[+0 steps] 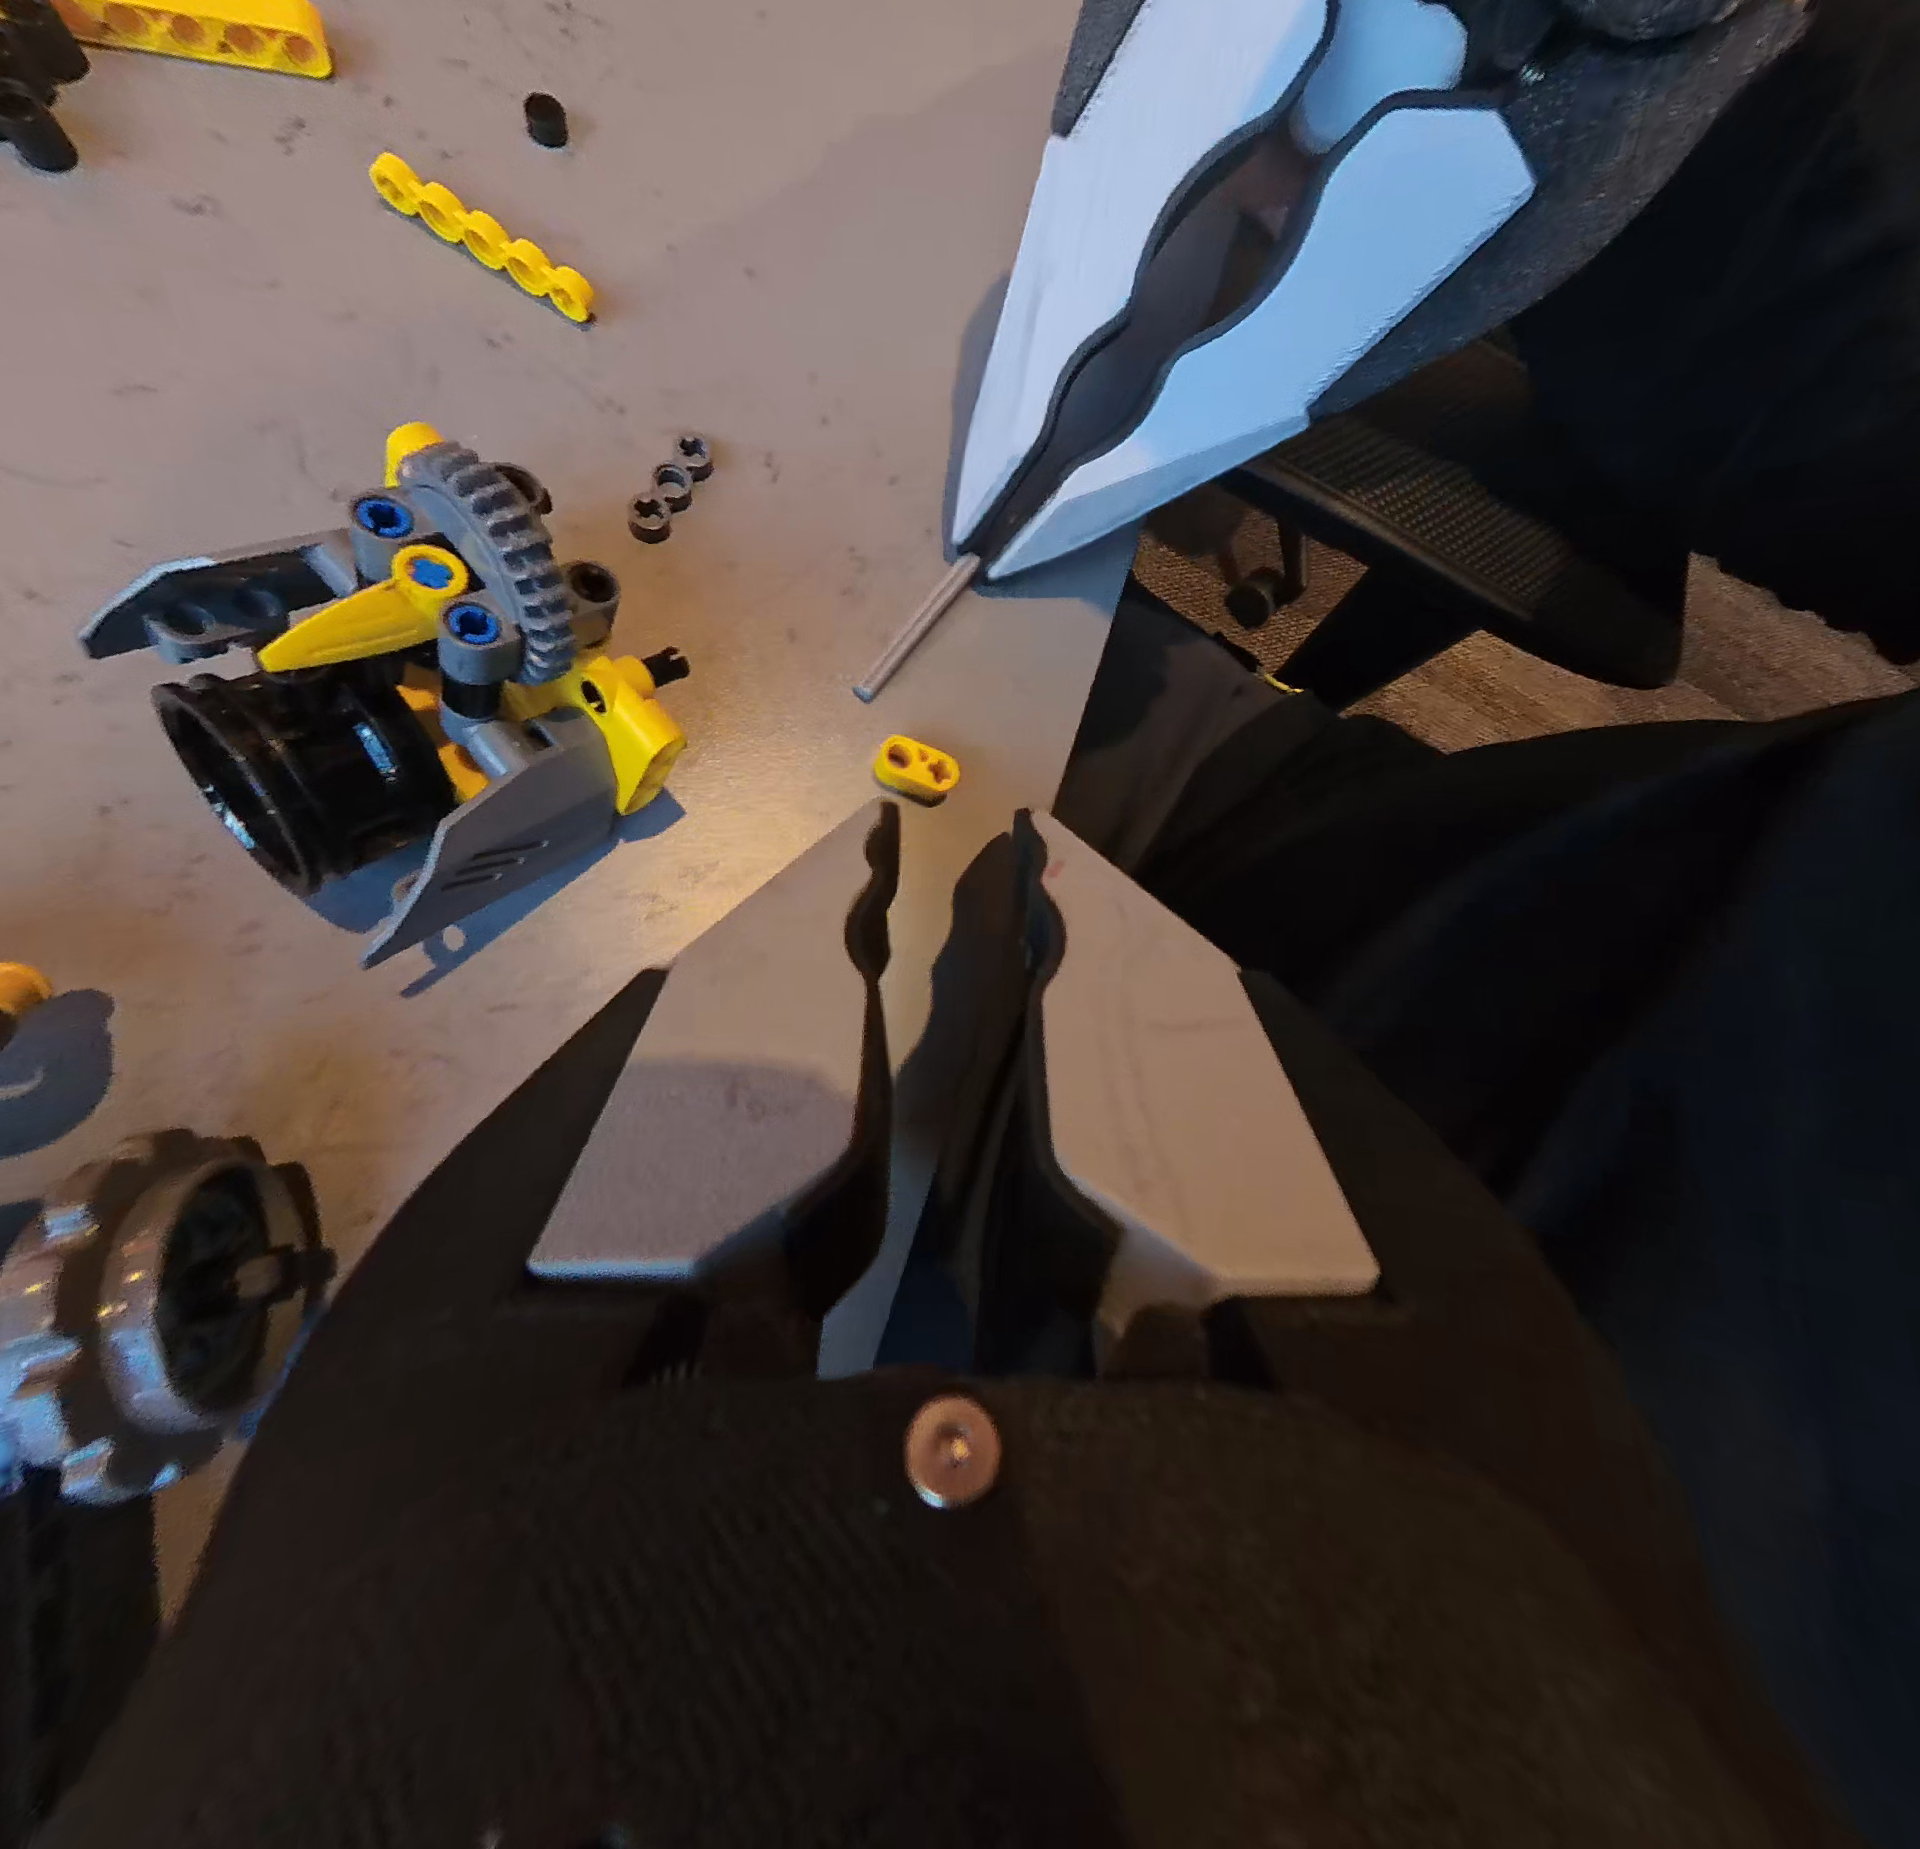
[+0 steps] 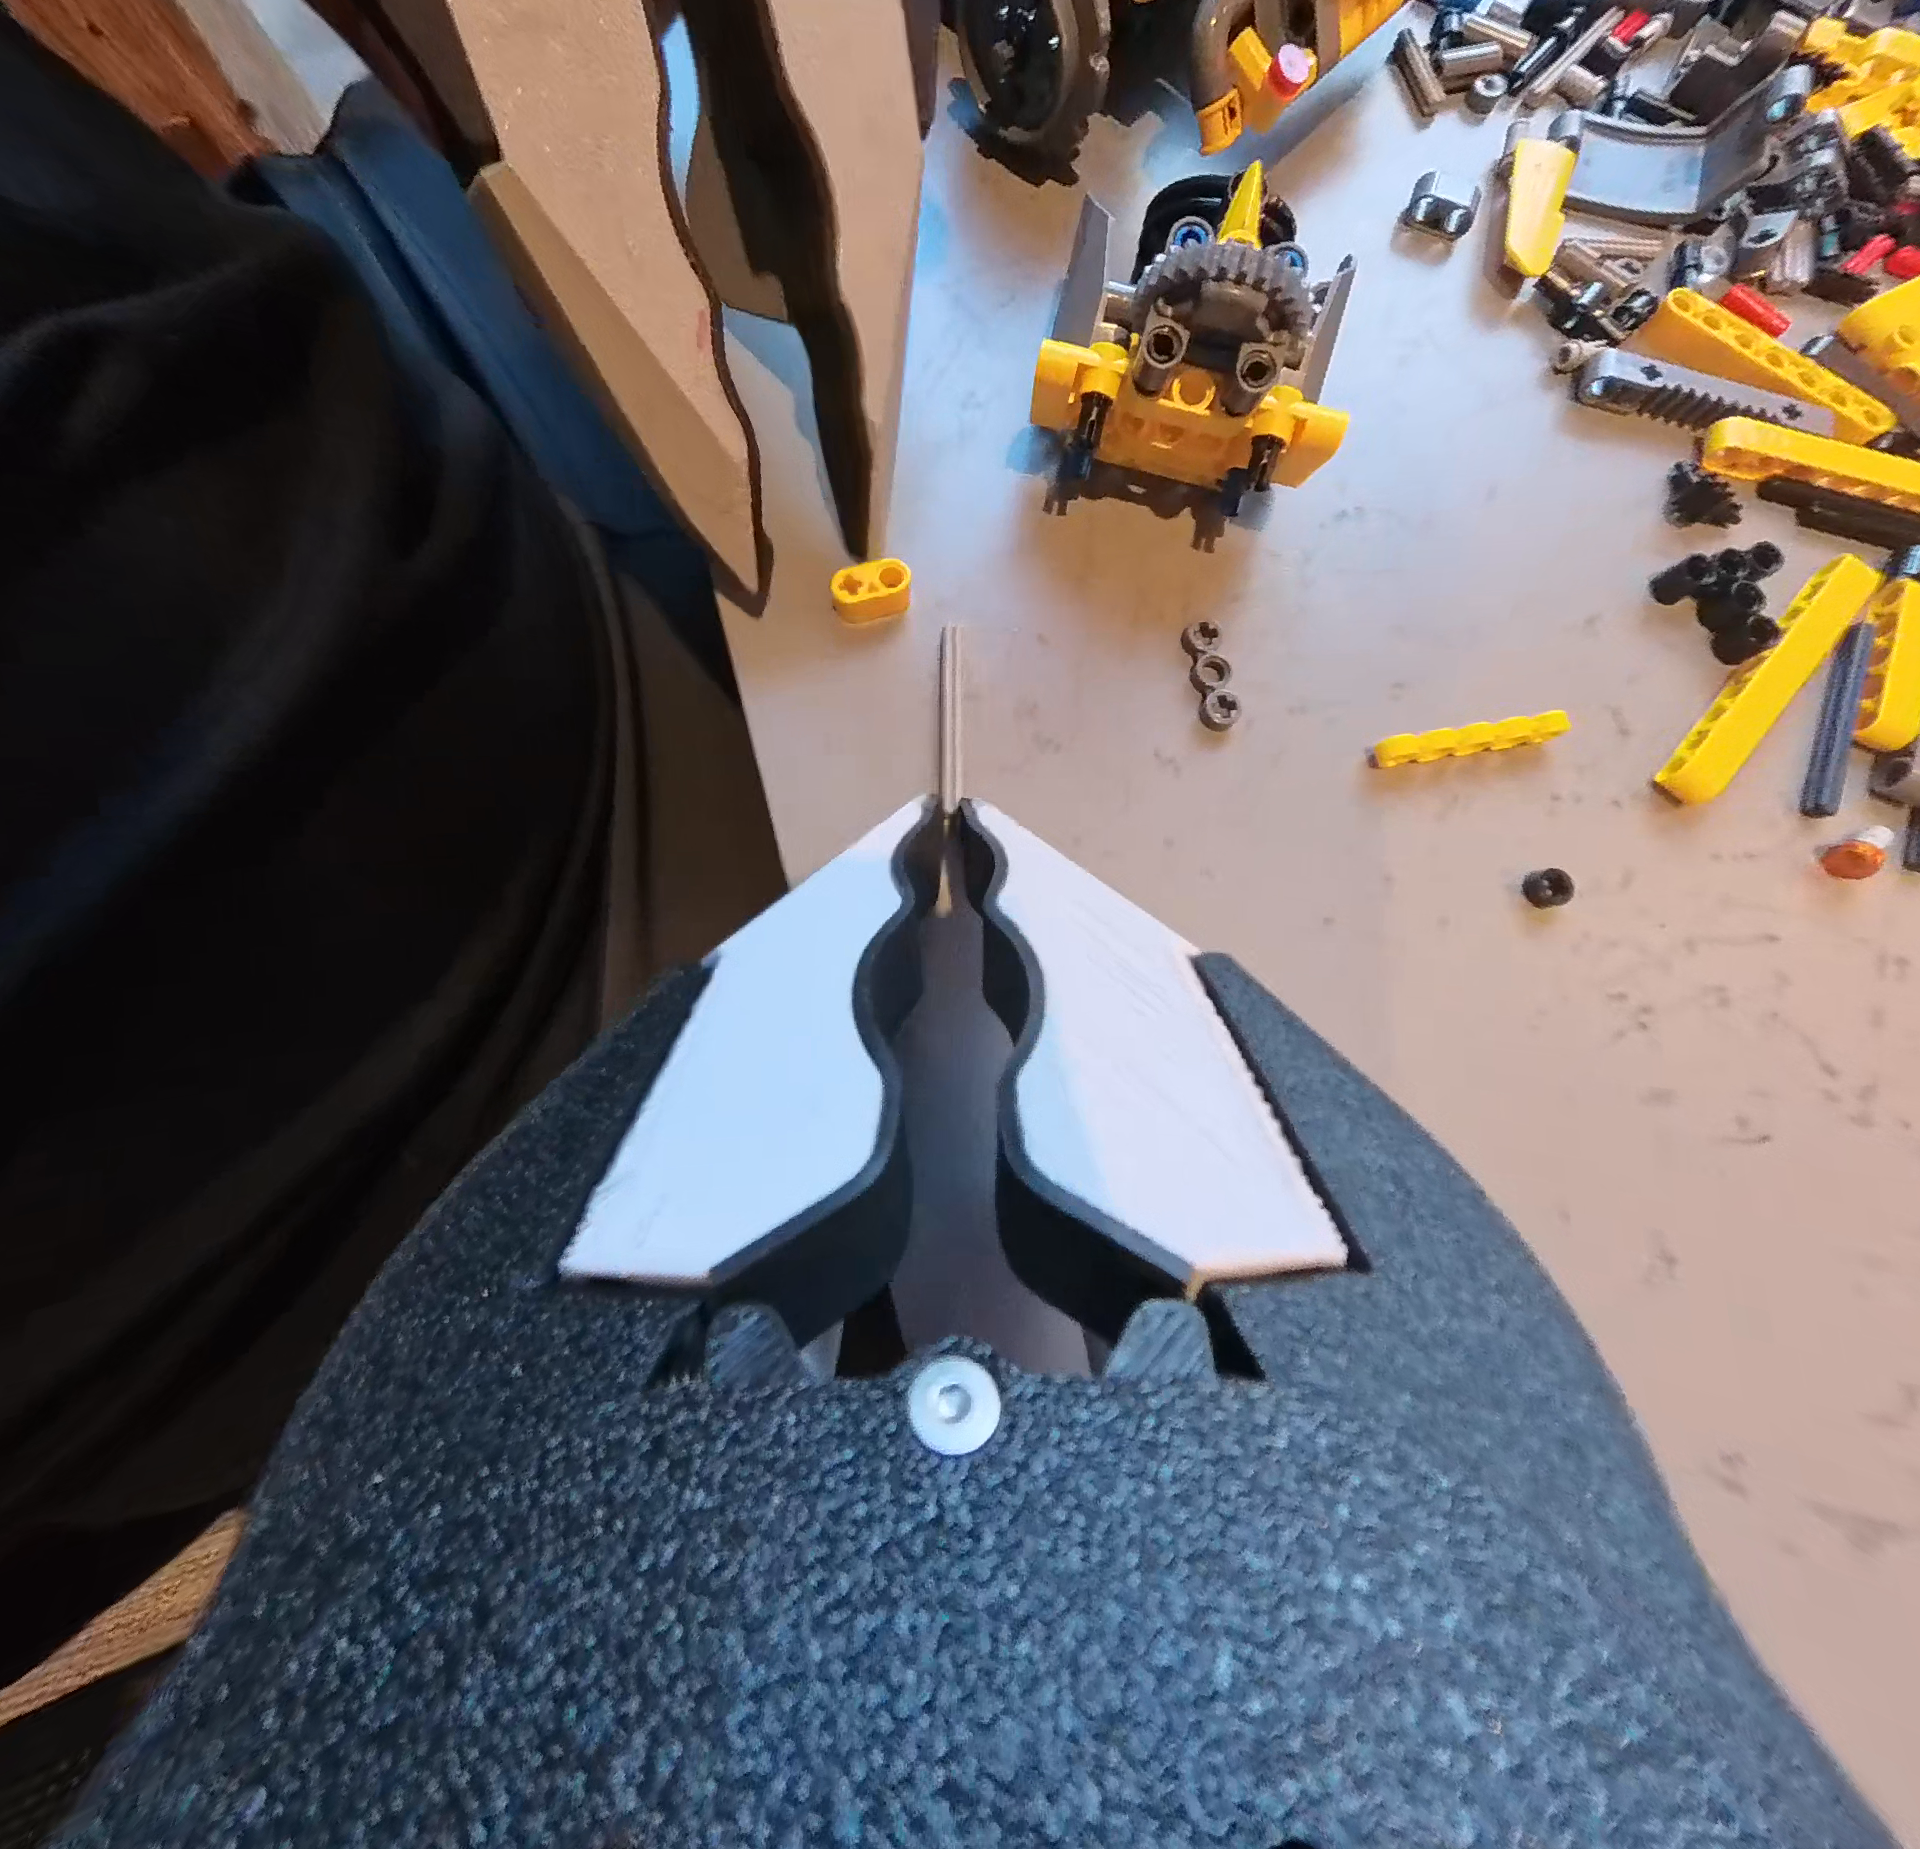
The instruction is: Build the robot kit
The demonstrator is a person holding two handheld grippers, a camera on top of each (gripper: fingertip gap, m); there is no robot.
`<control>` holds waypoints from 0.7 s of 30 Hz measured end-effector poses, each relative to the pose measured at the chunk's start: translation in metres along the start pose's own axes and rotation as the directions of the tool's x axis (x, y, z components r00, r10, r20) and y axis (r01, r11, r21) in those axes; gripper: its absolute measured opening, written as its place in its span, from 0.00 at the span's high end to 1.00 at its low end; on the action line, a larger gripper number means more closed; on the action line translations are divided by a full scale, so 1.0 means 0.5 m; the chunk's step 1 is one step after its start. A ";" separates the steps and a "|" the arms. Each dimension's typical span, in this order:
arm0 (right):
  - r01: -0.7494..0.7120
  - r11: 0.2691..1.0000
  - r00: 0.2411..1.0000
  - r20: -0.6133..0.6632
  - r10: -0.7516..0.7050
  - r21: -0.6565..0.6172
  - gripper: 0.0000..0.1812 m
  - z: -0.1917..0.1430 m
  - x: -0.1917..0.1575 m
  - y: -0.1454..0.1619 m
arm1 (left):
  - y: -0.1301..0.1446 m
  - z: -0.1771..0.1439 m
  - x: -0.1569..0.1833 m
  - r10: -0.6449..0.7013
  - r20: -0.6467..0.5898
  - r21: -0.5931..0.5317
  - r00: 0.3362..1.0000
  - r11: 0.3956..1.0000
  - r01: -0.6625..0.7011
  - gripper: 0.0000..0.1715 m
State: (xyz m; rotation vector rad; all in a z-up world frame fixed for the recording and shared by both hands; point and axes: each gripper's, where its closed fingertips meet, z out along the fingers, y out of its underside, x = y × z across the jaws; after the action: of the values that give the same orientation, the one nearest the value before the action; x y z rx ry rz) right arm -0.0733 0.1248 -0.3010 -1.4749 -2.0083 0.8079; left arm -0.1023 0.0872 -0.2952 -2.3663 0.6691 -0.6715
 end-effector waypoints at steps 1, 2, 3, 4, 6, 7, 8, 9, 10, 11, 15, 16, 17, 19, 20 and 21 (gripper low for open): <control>0.011 1.000 1.000 -0.013 -0.011 0.000 0.99 -0.001 0.003 -0.001 | -0.003 -0.005 -0.001 0.007 0.007 0.004 1.000 1.000 -0.007 0.89; 0.019 1.000 1.000 -0.016 -0.018 0.004 0.99 -0.003 0.003 -0.004 | -0.007 -0.010 -0.001 0.019 0.015 0.010 1.000 1.000 -0.020 0.89; 0.022 1.000 1.000 -0.013 -0.021 0.012 0.99 -0.006 0.002 -0.010 | -0.014 -0.016 0.000 0.044 0.027 0.017 0.999 0.999 -0.044 0.89; 0.026 0.999 1.000 -0.006 -0.026 0.019 0.99 -0.011 0.000 -0.017 | -0.020 -0.021 0.001 0.078 0.045 0.020 0.996 0.997 -0.079 0.89; 0.048 0.998 0.999 0.002 -0.048 0.032 0.99 -0.020 -0.004 -0.035 | -0.036 -0.027 0.001 0.171 0.100 0.017 0.980 0.985 -0.173 0.89; 0.061 0.997 0.998 0.006 -0.062 0.037 0.99 -0.025 -0.007 -0.044 | -0.042 -0.028 -0.001 0.218 0.129 0.007 0.967 0.975 -0.220 0.89; 0.073 0.997 0.997 0.013 -0.074 0.040 0.99 -0.028 -0.010 -0.052 | -0.046 -0.027 -0.003 0.257 0.155 -0.008 0.954 0.966 -0.259 0.89; 0.087 0.995 0.996 0.015 -0.087 0.039 0.99 -0.030 -0.012 -0.058 | -0.050 -0.025 -0.005 0.288 0.175 -0.024 0.942 0.957 -0.288 0.89; 0.101 0.994 0.995 0.012 -0.102 0.035 0.99 -0.031 -0.012 -0.063 | -0.052 -0.022 -0.005 0.313 0.185 -0.036 0.931 0.949 -0.312 0.88; 0.114 0.993 0.993 0.012 -0.115 0.030 0.99 -0.031 -0.013 -0.067 | -0.054 -0.019 -0.003 0.334 0.185 -0.042 0.924 0.942 -0.332 0.88; 0.148 0.989 0.989 0.016 -0.148 0.023 0.99 -0.028 -0.022 -0.077 | -0.052 -0.011 0.003 0.357 0.172 -0.048 0.918 0.934 -0.354 0.93; 0.154 0.988 0.988 0.015 -0.155 0.023 0.99 -0.028 -0.024 -0.079 | -0.050 -0.011 0.002 0.359 0.173 -0.050 0.917 0.933 -0.356 0.97; 0.160 0.987 0.987 0.011 -0.160 0.026 0.99 -0.027 -0.025 -0.081 | -0.048 -0.011 0.002 0.364 0.172 -0.048 0.915 0.931 -0.361 0.98; 0.164 0.986 0.986 0.002 -0.164 0.034 0.99 -0.028 -0.023 -0.085 | -0.050 -0.015 0.003 0.369 0.177 -0.028 0.913 0.929 -0.370 0.99; 0.162 0.986 0.987 -0.006 -0.162 0.046 0.99 -0.029 -0.021 -0.088 | -0.052 -0.017 0.002 0.373 0.186 -0.011 0.909 0.926 -0.377 0.99; 0.155 0.986 0.988 -0.017 -0.154 0.067 0.99 -0.031 -0.016 -0.093 | -0.056 -0.020 0.001 0.374 0.201 0.013 0.906 0.923 -0.384 0.99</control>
State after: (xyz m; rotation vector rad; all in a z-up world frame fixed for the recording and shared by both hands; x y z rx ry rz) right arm -0.0903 0.1089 -0.2572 -1.2656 -2.0367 0.7916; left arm -0.0994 0.1027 -0.2700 -2.1293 0.9753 -0.2783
